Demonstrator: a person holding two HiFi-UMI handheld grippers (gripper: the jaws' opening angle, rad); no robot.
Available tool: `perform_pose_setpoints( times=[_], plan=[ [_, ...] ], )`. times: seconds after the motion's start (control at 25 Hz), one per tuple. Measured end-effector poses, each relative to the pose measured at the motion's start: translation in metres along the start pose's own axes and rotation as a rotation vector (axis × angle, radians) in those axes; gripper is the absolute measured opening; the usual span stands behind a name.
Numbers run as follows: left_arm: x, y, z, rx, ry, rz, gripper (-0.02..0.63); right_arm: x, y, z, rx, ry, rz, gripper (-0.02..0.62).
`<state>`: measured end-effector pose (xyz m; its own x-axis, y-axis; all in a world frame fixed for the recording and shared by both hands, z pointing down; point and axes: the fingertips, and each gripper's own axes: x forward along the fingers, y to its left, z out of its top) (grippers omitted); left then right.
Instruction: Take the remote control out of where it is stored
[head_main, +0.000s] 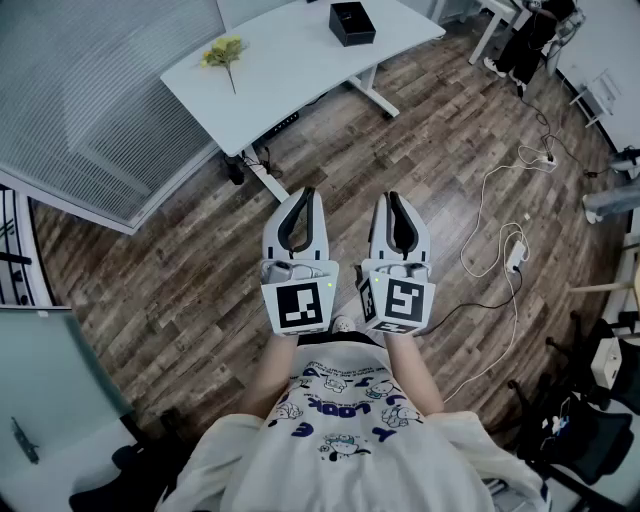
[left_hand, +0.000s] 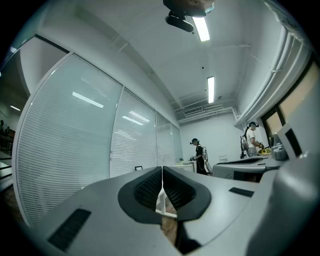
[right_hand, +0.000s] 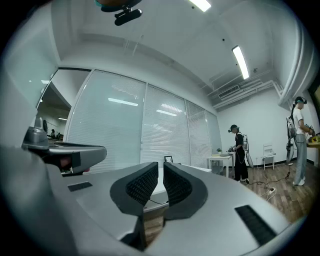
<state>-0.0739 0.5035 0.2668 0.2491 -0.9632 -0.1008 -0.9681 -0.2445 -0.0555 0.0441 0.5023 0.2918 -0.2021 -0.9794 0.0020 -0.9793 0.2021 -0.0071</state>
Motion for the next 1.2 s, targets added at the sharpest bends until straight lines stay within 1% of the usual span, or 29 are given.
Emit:
perform_pose_setpoints(
  times=[0.28, 0.4, 0.76, 1.2],
  plan=[
    [0.007, 0.000, -0.003, -0.014, -0.003, -0.010, 0.020, 0.007, -0.001, -0.004, -0.002, 0.002, 0.001, 0.052],
    [0.014, 0.000, -0.005, -0.006, -0.002, -0.016, 0.020, 0.015, -0.003, -0.006, -0.004, 0.010, 0.005, 0.052],
    [0.029, 0.015, -0.016, -0.004, 0.005, -0.031, 0.020, 0.036, 0.005, -0.012, 0.012, 0.025, 0.005, 0.052],
    [0.052, 0.034, -0.028, -0.006, 0.014, -0.057, 0.020, 0.062, 0.012, -0.020, 0.019, 0.028, -0.021, 0.052]
  ],
)
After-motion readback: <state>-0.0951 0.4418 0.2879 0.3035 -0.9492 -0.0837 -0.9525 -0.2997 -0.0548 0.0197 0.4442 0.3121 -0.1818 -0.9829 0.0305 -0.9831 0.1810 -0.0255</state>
